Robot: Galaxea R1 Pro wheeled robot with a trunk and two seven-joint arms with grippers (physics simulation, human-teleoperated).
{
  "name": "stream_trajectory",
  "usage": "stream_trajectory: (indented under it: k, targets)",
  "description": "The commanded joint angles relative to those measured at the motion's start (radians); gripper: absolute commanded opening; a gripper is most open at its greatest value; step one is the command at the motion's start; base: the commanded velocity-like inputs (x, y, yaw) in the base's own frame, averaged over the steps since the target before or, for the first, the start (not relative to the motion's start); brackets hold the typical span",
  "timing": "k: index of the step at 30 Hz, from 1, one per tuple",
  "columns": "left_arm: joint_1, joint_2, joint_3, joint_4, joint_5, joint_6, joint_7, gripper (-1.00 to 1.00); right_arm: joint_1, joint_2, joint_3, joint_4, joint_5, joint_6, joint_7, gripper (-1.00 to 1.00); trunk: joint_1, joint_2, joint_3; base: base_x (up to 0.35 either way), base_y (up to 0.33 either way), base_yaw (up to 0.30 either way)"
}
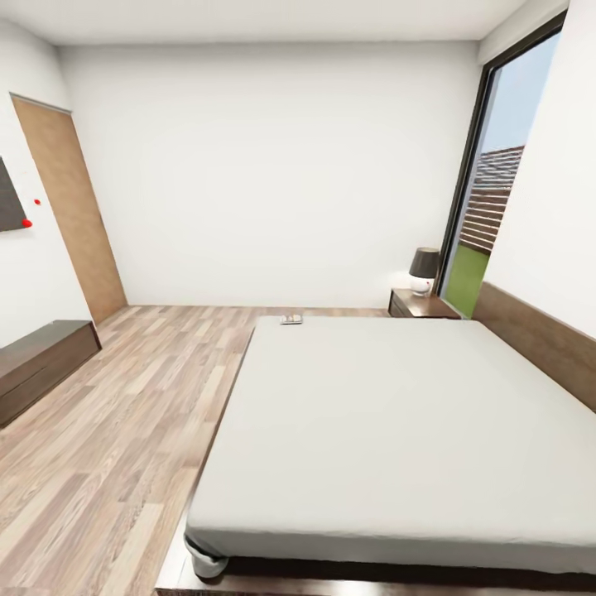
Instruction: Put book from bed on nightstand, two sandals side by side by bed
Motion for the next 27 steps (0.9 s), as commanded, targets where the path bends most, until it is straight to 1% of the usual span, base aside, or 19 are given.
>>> stream_trajectory:
  k: [1,27]
  targets:
    - [-0.001,0.0,-0.008,0.001,0.007,-0.003,0.001,1.0,-0.001,0.0,-0.004,0.001,-0.003,-0.007,0.001,1.0,0.001,-0.002,-0.002,0.0,0.0,0.206]
    - [0.001,-0.001,-0.008,0.001,0.01,-0.007,0.001,1.0,-0.001,-0.009,-0.001,0.0,-0.002,-0.007,0.001,1.0,0.001,-0.002,-0.002,0.0,0.0,0.237]
